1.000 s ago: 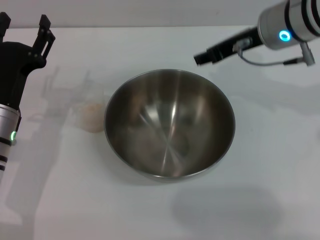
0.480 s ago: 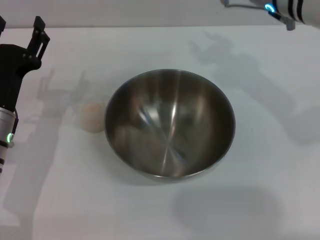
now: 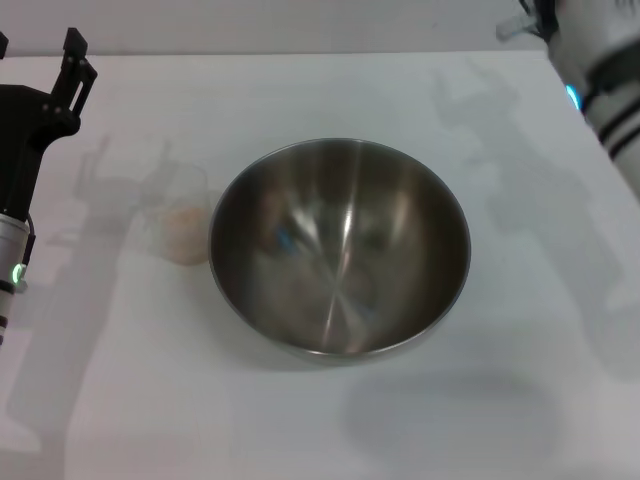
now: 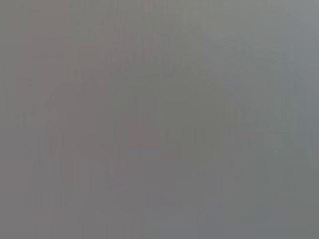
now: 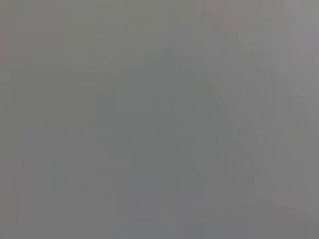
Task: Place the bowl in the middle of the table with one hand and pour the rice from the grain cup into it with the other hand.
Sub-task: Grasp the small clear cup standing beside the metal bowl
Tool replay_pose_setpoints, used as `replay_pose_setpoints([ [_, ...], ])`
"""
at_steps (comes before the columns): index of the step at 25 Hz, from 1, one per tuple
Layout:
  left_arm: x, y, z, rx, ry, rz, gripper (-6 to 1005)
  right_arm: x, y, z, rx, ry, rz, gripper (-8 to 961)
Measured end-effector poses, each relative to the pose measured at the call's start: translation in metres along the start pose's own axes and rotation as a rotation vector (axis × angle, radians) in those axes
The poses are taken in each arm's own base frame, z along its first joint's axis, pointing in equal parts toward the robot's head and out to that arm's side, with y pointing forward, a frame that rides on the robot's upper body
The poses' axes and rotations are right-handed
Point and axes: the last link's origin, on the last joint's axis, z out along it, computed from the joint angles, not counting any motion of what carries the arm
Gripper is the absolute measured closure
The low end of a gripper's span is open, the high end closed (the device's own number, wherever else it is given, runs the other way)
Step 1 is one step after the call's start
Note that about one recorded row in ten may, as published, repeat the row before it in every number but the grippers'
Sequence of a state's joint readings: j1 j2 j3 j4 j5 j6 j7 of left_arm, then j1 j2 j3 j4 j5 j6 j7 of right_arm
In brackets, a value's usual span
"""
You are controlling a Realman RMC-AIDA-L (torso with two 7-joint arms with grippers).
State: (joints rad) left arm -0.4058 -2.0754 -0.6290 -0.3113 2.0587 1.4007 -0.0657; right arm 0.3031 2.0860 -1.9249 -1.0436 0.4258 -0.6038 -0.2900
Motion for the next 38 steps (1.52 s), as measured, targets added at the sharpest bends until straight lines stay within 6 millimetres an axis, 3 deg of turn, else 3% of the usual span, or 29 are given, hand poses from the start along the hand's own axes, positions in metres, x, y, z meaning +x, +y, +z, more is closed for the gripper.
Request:
replay_pose_setpoints([
  [3, 0.003, 0.000, -0.002, -0.002, 0.020, 0.001, 167, 0.024, -0.010, -0.034, 0.051, -0.106, 0.064, 484],
  [5, 0.003, 0.000, -0.003, -0.001, 0.023, 0.001, 167, 0.029, -0.014, -0.042, 0.061, -0.125, 0.084, 484],
  [9, 0.005, -0.002, -0.015, 0.005, 0.042, 0.003, 167, 0.050, -0.032, -0.077, 0.096, -0.159, 0.144, 485],
  [16, -0.004, 0.003, -0.049, -0.031, -0.021, 0.011, 168, 0.072, -0.048, -0.105, 0.138, -0.101, 0.137, 485],
  [26, -0.027, 0.003, -0.090, -0.043, -0.196, 0.024, 168, 0.075, -0.067, -0.096, 0.180, -0.084, 0.101, 483],
  [31, -0.033, 0.010, -0.096, -0.074, -0.240, 0.018, 167, 0.075, -0.067, -0.091, 0.172, -0.080, 0.089, 483],
  [38, -0.042, 0.011, -0.091, -0.084, -0.296, 0.021, 169, 0.075, -0.067, -0.089, 0.165, -0.078, 0.084, 484],
])
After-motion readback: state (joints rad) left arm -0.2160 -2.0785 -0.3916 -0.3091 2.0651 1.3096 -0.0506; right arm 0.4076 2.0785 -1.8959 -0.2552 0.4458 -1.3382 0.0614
